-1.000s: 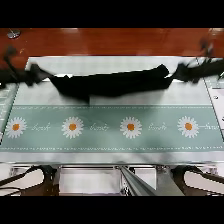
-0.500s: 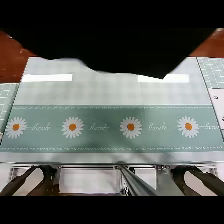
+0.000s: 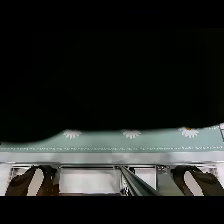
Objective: Fold the shirts.
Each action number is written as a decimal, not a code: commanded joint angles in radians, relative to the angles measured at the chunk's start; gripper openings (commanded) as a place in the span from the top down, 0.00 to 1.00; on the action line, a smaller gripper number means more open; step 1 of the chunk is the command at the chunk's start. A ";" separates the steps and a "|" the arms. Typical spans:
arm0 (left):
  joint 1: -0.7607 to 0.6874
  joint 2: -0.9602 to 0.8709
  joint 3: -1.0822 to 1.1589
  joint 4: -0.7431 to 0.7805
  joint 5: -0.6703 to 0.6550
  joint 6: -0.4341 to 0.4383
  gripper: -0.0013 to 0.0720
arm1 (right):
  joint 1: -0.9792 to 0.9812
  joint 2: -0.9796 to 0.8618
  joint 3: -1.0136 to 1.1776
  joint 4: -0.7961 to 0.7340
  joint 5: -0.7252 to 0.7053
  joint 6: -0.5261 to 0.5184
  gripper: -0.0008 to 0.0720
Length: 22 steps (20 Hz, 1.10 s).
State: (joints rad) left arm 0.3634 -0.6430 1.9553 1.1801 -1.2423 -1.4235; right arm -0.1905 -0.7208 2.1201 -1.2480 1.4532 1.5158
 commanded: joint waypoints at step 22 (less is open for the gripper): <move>-0.260 -0.913 -0.608 0.030 0.541 -0.297 0.95 | 0.002 -0.998 -0.511 0.155 -0.449 0.025 0.94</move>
State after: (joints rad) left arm 0.1196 -1.3838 1.2869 1.2369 -0.7876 -1.6043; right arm -0.1894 -1.5009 1.4651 -1.1320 1.0233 1.5047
